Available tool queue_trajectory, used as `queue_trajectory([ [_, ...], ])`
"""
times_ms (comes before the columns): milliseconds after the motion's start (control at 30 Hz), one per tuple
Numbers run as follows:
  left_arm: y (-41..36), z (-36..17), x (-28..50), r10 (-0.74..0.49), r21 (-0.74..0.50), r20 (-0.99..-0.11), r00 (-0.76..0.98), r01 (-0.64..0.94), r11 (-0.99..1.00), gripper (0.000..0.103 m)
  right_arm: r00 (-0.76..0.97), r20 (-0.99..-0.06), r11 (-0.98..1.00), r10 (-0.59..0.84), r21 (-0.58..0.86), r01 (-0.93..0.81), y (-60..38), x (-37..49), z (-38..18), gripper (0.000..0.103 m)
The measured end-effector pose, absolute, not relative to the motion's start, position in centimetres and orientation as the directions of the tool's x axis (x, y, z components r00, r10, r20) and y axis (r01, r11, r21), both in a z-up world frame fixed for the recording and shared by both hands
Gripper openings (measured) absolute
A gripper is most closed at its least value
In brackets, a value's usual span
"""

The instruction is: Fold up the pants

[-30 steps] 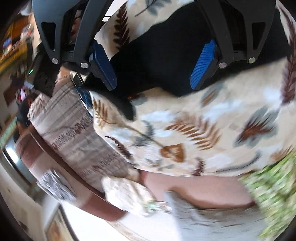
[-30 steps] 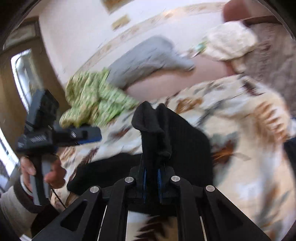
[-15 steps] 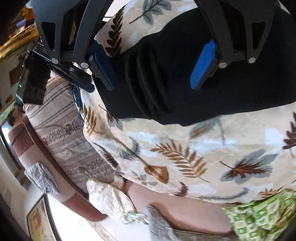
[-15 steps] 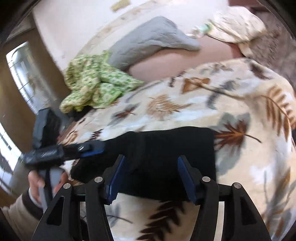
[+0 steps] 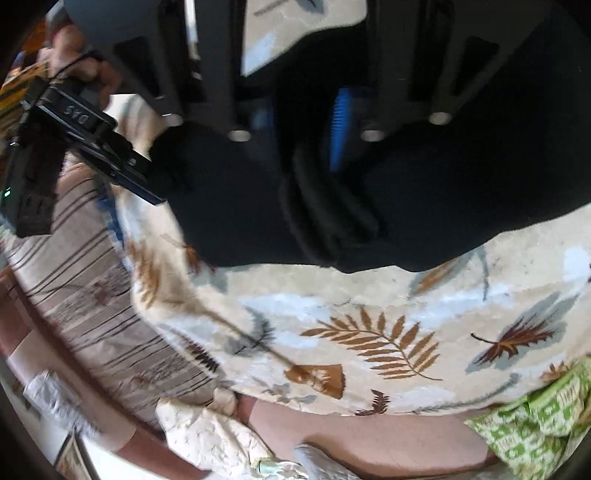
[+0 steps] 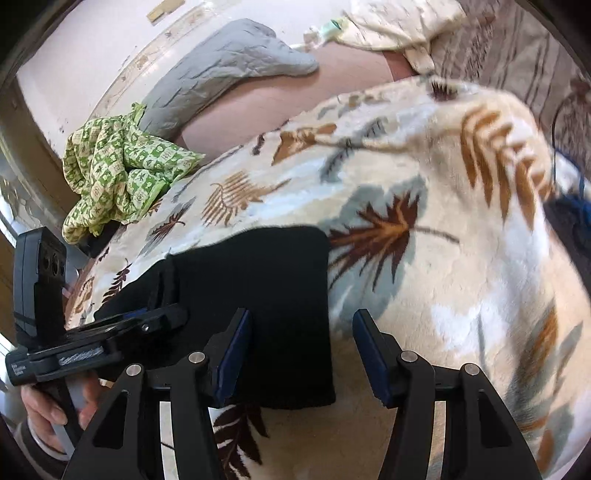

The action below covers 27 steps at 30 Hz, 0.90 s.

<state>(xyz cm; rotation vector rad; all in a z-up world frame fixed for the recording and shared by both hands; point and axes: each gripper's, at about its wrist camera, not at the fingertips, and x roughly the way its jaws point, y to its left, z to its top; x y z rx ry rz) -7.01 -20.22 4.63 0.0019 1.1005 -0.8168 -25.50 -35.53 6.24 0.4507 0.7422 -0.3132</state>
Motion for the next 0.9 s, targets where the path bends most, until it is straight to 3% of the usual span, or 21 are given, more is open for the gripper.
queue_trajectory([
  [200,-18.4,5.5,-7.5,-0.586,-0.386,-0.777,0.229,0.562,0.732,0.006,0.739,-0.669,0.905,-0.076,0.264,0.333,-33.3,-23.4,8.2,0.058],
  [367,-18.0,5.1,-7.1,-0.592,-0.395,-0.773,0.228,0.557,0.731,0.006,0.719,-0.691,0.907,-0.081,0.249,0.341,-33.1,-22.6,7.4,0.058],
  [400,-17.9,5.1,-7.1,-0.592,-0.399,-0.773,0.228,0.552,0.733,0.013,0.722,-0.687,0.904,-0.079,0.255,0.342,-33.2,-22.7,7.4,0.058],
  [467,-17.8,5.0,-7.0,-0.614,-0.434,-0.761,0.207,0.542,0.720,0.036,0.722,-0.688,0.904,-0.078,0.256,0.342,-33.2,-22.7,7.4,0.058],
  [500,-17.7,5.2,-7.1,-0.629,-0.450,-0.750,0.203,0.541,0.711,0.058,0.719,-0.690,0.904,-0.083,0.251,0.346,-33.3,-22.8,7.3,0.058],
  [533,-17.6,5.4,-7.2,-0.644,-0.463,-0.736,0.209,0.540,0.703,0.068,0.717,-0.692,0.903,-0.088,0.249,0.351,-33.4,-22.9,7.2,0.058],
  [667,-18.3,6.4,-7.7,-0.673,-0.462,-0.700,0.239,0.568,0.681,0.083,0.720,-0.689,0.884,-0.087,0.280,0.375,-34.3,-23.6,6.7,0.058],
  [800,-20.7,5.0,-7.4,-0.615,-0.412,-0.756,0.227,0.564,0.715,0.082,0.712,-0.695,0.862,-0.093,0.302,0.407,-35.4,-24.3,6.3,0.058],
  [833,-21.5,4.4,-7.4,-0.600,-0.395,-0.768,0.222,0.574,0.718,0.075,0.712,-0.695,0.858,-0.095,0.305,0.413,-35.6,-24.4,6.3,0.058],
  [900,-22.5,3.7,-7.7,-0.552,-0.337,-0.800,0.233,0.588,0.736,0.023,0.713,-0.694,0.855,-0.104,0.304,0.420,-35.9,-24.6,6.3,0.058],
])
